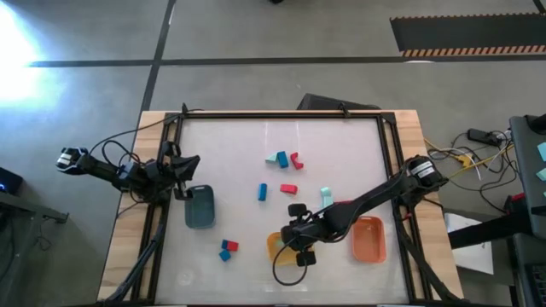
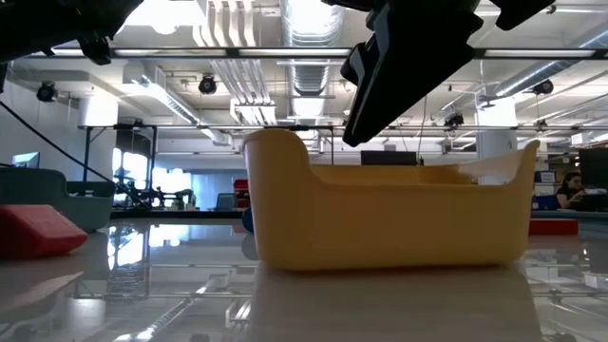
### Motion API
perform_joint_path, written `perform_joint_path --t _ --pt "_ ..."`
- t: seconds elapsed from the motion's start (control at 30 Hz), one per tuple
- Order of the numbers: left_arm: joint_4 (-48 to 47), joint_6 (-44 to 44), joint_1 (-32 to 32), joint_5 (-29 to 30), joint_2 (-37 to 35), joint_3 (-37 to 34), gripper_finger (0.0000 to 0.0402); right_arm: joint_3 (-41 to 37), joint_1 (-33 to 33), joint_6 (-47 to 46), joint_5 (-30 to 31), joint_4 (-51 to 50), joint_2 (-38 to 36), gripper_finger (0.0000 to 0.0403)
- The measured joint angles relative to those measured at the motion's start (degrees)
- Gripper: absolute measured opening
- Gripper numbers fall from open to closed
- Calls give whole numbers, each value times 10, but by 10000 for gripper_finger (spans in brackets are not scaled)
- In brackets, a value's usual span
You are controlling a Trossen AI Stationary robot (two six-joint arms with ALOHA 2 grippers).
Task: Sort & place blocks by color
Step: Put the blue block into the blue bin
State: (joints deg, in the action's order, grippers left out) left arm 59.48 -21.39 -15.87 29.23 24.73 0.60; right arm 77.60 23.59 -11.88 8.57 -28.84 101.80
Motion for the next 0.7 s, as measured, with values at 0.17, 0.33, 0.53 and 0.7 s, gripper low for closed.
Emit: perform_joint_path --t 0.17,0.33,0.53,0.7 --pt "0 1 0 0 1 0 3 0 0 13 0 -14 -10 91" --pt "-2 69 0 12 19 11 3 -1 0 34 5 -56 -41 68" --pt "-46 129 0 13 74 64 3 -53 0 110 46 -16 -94 37" --pt "-89 213 0 34 157 117 3 -127 -11 179 80 57 -148 16"
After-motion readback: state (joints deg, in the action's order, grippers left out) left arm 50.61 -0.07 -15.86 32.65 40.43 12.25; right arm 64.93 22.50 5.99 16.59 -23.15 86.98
